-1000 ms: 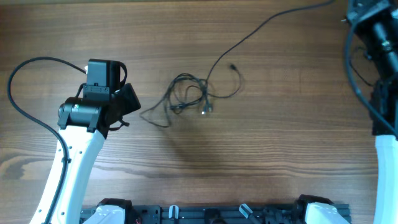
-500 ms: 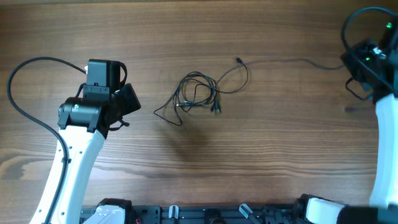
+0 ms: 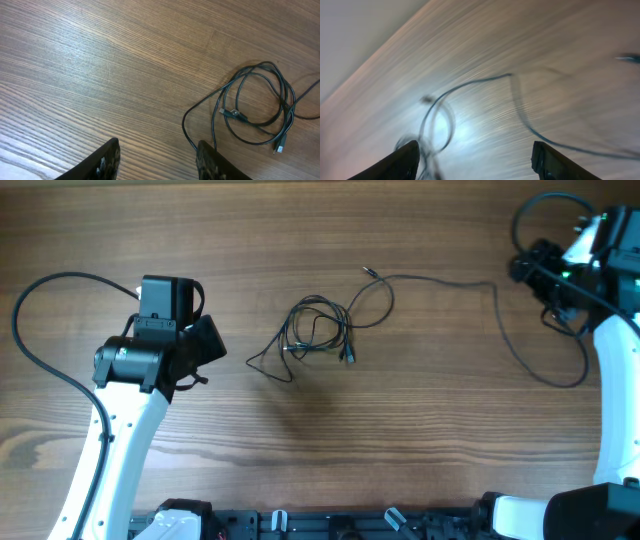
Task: Untangle cables
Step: 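Release the cable and bring the right gripper back toward the pile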
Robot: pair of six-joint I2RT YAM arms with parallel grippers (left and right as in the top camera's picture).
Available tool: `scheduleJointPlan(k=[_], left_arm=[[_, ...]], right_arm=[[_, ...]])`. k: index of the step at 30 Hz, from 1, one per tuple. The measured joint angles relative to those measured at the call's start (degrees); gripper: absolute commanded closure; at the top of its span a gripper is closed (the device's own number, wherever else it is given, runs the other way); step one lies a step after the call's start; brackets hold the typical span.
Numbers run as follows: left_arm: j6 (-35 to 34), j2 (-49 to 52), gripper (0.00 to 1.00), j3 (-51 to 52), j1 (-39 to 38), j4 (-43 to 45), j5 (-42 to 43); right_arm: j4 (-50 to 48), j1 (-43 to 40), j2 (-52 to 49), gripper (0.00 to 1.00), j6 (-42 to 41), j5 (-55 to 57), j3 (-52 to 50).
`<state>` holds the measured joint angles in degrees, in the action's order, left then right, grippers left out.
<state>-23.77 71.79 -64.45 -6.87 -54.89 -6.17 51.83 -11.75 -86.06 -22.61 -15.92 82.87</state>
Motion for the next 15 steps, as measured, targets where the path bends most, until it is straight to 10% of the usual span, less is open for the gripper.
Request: scheduleJointPlan(k=[15], left_arm=[[0.0,0.0,0.49,0.0,0.0,0.0,0.0]], right_arm=[[-3.1,20.9,-14.7,0.29,7.8,-8.1,0.0]])
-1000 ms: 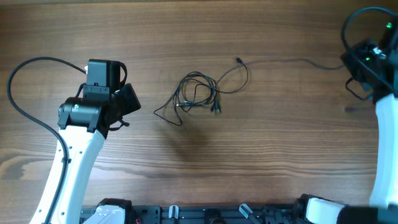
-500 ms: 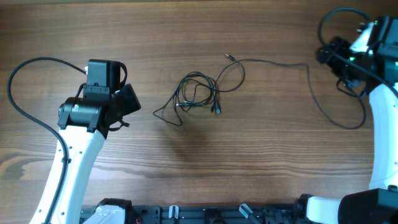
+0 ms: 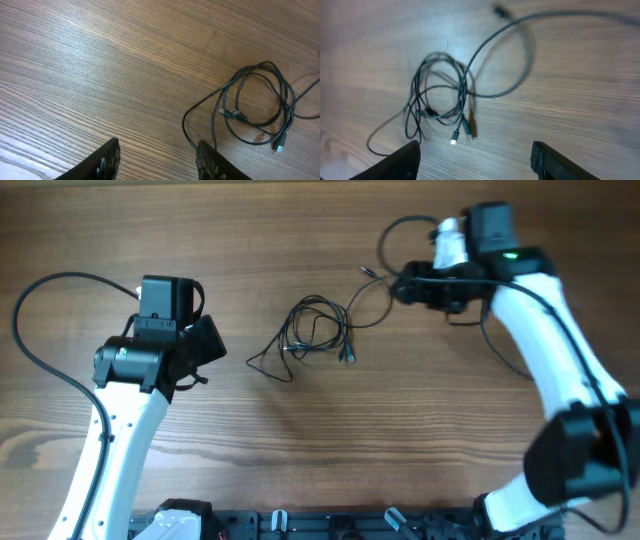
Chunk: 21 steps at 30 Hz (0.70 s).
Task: Untangle cables
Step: 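Release the cable and bring the right gripper back toward the pile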
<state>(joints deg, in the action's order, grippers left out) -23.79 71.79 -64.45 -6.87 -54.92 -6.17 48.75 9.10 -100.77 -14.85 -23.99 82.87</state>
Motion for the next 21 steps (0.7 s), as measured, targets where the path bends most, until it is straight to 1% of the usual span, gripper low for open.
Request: scheduleJointPlan(k=[4,6,10,15,20,21], left_arm=[[0.0,0.0,0.49,0.0,0.0,0.0,0.0],[0.0,0.0,0.49,0.0,0.0,-0.1,0.0],[0.0,0.0,0.49,0.0,0.0,-0.1,0.0],[0.0,0.0,0.49,0.0,0.0,-0.1,0.0],[0.0,0.0,0.49,0.0,0.0,-0.1,0.0],[0.0,0.0,0.49,0.0,0.0,-0.2,0.0]], right_arm=[[-5.1,3.2,-4.4,0.33,-0.8,-0.1,0.0],[-8.7,4.8,-6.9,0.36,-2.8,-0.1,0.0],[-15.6,6.5,-11.5,0.39,-7.4,-0.2,0.0],[-20.6,7.0,-15.7,0.43,-13.6,-0.3,0.0],[-23.1,7.0,-17.7,0.45,-16.7,-0.3,0.0],[-23.3,7.0,-17.9,0.46,-17.2,-0.2,0.0]])
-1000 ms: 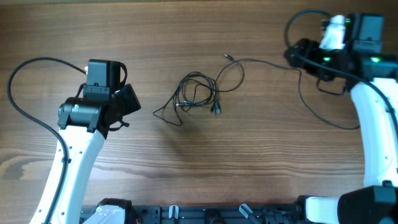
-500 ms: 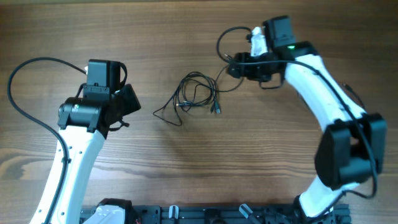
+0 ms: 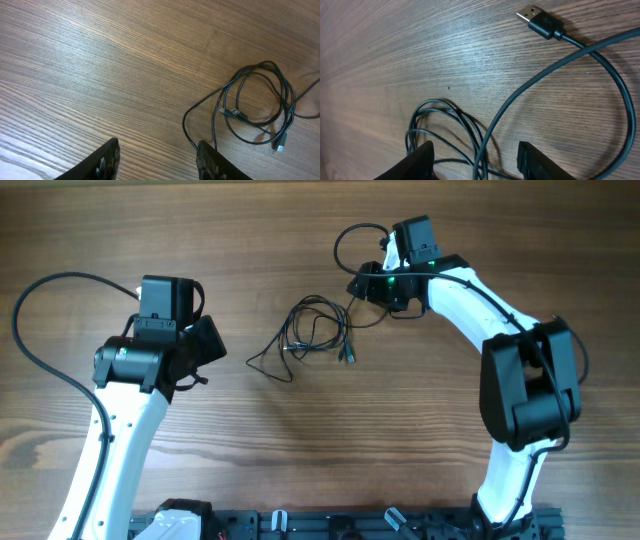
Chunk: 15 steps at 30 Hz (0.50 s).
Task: Untangle cables
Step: 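Release the cable and bring the right gripper back toward the pile, then grasp another black cable with the right gripper and drag it right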
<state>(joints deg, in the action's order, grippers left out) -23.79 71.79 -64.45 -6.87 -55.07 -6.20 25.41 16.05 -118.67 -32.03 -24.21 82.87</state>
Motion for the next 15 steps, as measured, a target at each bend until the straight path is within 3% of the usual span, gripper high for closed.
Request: scheduleJointPlan(k=[12,13,15], left_arm=[[0.0,0.0,0.49,0.0,0.0,0.0,0.0],[0.0,0.0,0.49,0.0,0.0,0.0,0.0],[0.0,0.0,0.49,0.0,0.0,0.0,0.0]], right_arm=[[-2.4,2.2,-4.1,0.47,-8.4,2.4,0.0],[-2.8,2.6,-4.3,0.50,-8.9,2.7,0.0],[-3.9,3.4,-4.3,0.69,-9.7,3.0,0.0]])
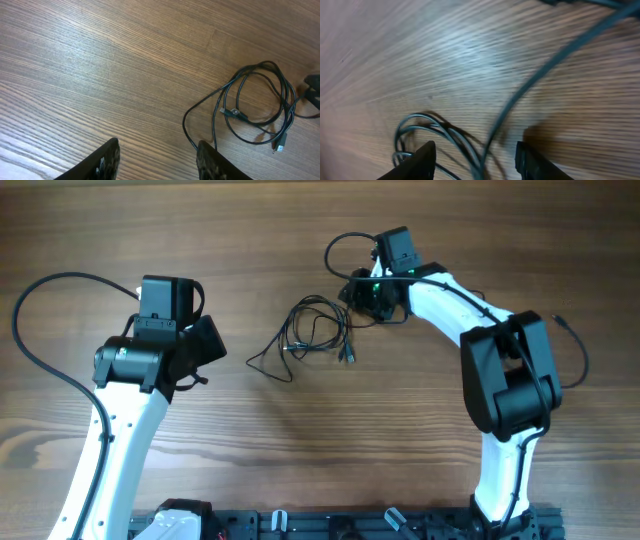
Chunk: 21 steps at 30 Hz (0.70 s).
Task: Untangle cables
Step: 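Grasp another black cable with the right gripper and drag it right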
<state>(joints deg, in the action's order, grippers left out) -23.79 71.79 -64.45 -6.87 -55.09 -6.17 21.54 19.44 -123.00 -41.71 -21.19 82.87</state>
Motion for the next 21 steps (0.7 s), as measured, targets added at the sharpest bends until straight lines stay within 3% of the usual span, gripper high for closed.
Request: scheduleJointPlan(k=[2,7,11,16,21], left_arm=[[0.0,0.0,0.49,0.0,0.0,0.0,0.0],[0.0,0.0,0.49,0.0,0.0,0.0,0.0],[0.0,0.0,0.49,0.0,0.0,0.0,0.0],[0.0,0.0,0.48,0.0,0.0,0.0,0.0],[0.0,0.0,0.49,0.0,0.0,0.0,0.0]], right_arm=[[-0.9,0.6,0.0,0.95,-0.6,0.2,0.0],[-1.7,1.7,0.0,0.96,-1.6,-0.2,0.0],[-4.1,1.5,0.0,0.96,1.3,-6.6,0.0],[-11.8,0.6,0.3,0.96,5.8,-24.6,-0.2],[-21.6,-0.9,4.5,0.96,2.8,-38.6,-0.2]])
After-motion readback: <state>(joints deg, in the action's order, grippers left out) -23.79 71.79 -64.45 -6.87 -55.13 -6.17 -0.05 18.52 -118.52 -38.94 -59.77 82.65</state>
